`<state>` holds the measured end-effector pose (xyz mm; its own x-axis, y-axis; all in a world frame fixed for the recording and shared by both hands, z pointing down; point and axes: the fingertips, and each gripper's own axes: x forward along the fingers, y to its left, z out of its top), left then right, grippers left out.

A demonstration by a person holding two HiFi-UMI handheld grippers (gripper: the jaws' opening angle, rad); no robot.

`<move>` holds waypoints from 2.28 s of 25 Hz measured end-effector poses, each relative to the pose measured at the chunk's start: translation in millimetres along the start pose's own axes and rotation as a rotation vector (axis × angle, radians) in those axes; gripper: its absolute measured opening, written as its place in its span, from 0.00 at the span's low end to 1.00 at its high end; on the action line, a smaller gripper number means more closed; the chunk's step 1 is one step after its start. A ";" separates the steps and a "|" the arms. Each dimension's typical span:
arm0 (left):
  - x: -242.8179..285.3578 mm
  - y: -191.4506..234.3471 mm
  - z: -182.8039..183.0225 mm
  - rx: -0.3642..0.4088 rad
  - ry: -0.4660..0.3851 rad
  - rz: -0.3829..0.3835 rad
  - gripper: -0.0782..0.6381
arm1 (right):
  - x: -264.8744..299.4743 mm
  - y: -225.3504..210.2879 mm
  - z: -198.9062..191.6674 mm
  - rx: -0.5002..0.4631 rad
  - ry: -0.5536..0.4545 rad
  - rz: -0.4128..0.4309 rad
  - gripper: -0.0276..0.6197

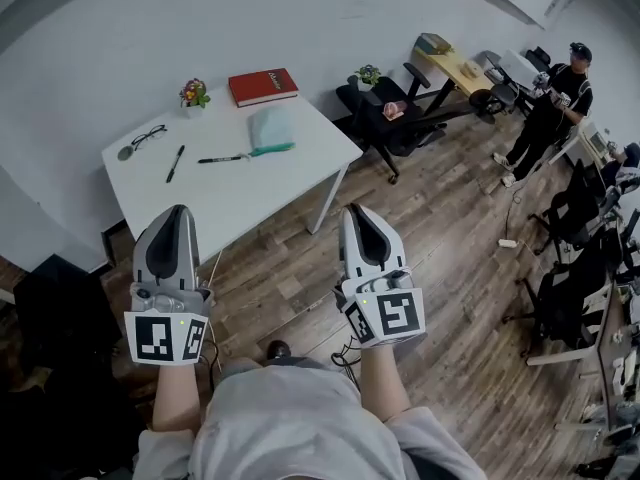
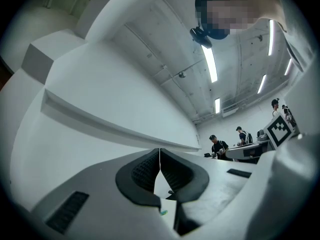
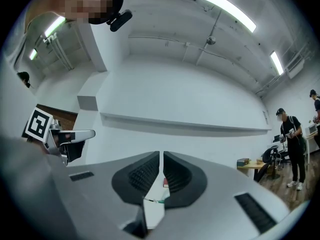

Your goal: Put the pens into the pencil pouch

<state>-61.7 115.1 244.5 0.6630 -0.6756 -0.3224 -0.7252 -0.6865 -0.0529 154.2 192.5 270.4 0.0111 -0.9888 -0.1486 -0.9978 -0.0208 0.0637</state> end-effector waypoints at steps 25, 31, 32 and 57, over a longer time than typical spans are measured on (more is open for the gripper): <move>203.0 69.0 -85.8 -0.083 0.066 -0.161 0.15 | 203.1 -61.3 -44.3 -0.014 0.017 -0.028 0.11; 261.3 71.3 -128.7 -0.109 0.175 -0.290 0.15 | 244.9 -78.4 -57.9 -0.013 0.054 -0.075 0.11; 268.9 71.5 -142.1 -0.115 0.204 -0.310 0.15 | 250.9 -80.4 -62.3 -0.013 0.064 -0.082 0.11; 283.3 43.6 -477.8 0.012 1.015 -0.668 0.30 | 296.3 -94.6 -178.9 0.051 0.353 -0.174 0.11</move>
<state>183.3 -234.7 602.4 0.7465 -0.0968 0.6583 -0.1838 -0.9809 0.0642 263.7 -124.9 396.9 0.1931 -0.9614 0.1963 -0.9809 -0.1936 0.0168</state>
